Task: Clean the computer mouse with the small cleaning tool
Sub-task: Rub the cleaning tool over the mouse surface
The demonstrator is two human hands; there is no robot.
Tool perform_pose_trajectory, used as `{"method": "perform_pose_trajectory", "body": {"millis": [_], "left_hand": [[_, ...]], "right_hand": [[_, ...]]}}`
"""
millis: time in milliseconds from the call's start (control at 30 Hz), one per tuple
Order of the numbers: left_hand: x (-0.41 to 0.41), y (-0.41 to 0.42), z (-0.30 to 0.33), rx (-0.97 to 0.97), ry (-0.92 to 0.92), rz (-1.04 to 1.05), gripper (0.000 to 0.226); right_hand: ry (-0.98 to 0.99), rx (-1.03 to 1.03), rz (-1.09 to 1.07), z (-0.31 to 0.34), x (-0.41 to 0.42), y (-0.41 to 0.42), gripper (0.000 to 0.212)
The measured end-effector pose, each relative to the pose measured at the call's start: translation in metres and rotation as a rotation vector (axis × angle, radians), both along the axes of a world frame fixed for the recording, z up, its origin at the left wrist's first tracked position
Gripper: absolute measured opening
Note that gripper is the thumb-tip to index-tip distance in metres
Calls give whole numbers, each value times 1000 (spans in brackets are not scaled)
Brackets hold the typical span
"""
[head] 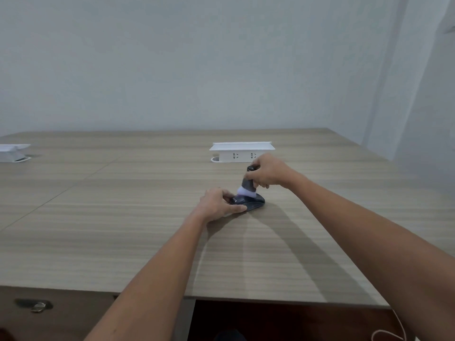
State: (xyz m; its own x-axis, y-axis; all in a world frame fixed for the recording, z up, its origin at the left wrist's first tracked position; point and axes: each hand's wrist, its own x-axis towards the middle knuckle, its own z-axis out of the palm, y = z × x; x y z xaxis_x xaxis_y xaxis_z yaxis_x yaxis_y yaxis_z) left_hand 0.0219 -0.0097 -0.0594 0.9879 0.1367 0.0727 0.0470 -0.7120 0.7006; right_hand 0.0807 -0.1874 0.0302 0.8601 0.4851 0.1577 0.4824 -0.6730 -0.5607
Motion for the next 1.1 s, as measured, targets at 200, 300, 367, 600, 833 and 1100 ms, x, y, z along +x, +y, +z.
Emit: {"method": "perform_pose_trajectory", "body": {"millis": [200, 300, 367, 600, 833, 1100], "left_hand": [[0, 0, 1, -3, 2, -3, 59], [-1, 0, 3, 14, 8, -2, 60], [-2, -1, 4, 29, 11, -3, 65], [0, 0, 4, 82, -16, 5, 71], [-4, -3, 5, 174, -51, 40, 48], [-8, -6, 8, 232, -63, 64, 53]], "right_hand": [[-44, -25, -4, 8, 1, 9, 20], [2, -99, 13, 6, 1, 11, 21], [-44, -152, -48, 7, 3, 11, 24], [-7, -136, 25, 6, -2, 10, 19], [-36, -93, 100, 5, -8, 5, 20], [-127, -76, 127, 6, -12, -3, 22]]}}
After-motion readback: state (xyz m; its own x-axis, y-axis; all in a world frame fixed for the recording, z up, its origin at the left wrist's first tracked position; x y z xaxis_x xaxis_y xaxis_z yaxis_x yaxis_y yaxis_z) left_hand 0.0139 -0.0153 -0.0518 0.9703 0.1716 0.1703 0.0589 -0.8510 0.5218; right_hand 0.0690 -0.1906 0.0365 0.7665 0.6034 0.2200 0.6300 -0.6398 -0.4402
